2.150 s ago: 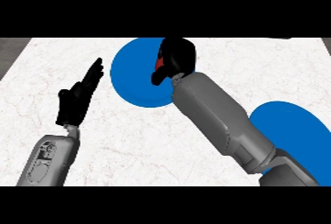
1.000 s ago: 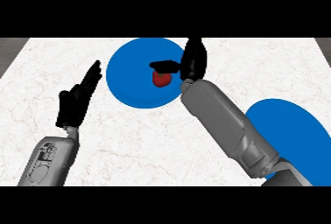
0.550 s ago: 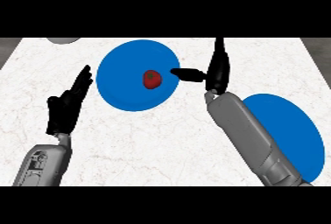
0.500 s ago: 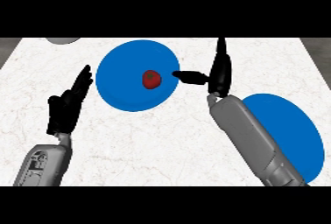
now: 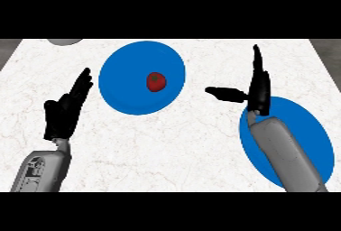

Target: Pick the tomato from the plate and place it in the plate

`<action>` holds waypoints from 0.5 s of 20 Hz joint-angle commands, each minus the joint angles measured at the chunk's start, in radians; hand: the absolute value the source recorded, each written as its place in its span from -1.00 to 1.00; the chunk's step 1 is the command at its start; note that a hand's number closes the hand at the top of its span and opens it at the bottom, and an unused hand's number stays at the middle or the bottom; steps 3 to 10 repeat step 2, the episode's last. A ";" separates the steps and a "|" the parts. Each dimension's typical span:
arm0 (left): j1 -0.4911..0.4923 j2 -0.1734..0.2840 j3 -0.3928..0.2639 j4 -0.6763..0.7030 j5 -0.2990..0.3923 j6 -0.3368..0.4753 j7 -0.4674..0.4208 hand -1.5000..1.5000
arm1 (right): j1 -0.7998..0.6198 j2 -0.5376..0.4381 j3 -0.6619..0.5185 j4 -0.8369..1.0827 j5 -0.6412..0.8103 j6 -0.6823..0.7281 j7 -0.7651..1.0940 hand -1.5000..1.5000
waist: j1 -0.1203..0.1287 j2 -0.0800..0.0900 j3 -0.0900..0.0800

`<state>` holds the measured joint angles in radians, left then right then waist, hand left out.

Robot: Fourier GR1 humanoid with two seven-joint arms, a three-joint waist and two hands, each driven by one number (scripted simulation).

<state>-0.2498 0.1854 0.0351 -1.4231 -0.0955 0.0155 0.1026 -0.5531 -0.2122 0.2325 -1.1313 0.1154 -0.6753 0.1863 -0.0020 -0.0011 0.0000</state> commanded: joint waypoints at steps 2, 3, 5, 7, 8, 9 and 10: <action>-0.015 -0.021 0.013 0.056 -0.028 0.014 -0.053 0.00 | 0.061 0.028 -0.045 -0.061 0.049 0.041 -0.002 -1.00 | 0.002 0.001 0.000; -0.015 -0.021 0.013 0.056 -0.028 0.014 -0.053 0.00 | 0.061 0.028 -0.045 -0.061 0.049 0.041 -0.002 -1.00 | 0.002 0.001 0.000; -0.015 -0.021 0.013 0.056 -0.028 0.014 -0.053 0.00 | 0.061 0.028 -0.045 -0.061 0.049 0.041 -0.002 -1.00 | 0.002 0.001 0.000; -0.015 -0.021 0.013 0.056 -0.028 0.014 -0.053 0.00 | 0.061 0.028 -0.045 -0.061 0.049 0.041 -0.002 -1.00 | 0.002 0.001 0.000; -0.015 -0.021 0.013 0.056 -0.028 0.014 -0.053 0.00 | 0.061 0.028 -0.045 -0.061 0.049 0.041 -0.002 -1.00 | 0.002 0.001 0.000; -0.015 -0.021 0.013 0.056 -0.028 0.014 -0.053 0.00 | 0.061 0.028 -0.045 -0.061 0.049 0.041 -0.002 -1.00 | 0.002 0.001 0.000; -0.015 -0.021 0.013 0.056 -0.028 0.014 -0.053 0.00 | 0.061 0.028 -0.045 -0.061 0.049 0.041 -0.002 -1.00 | 0.002 0.001 0.000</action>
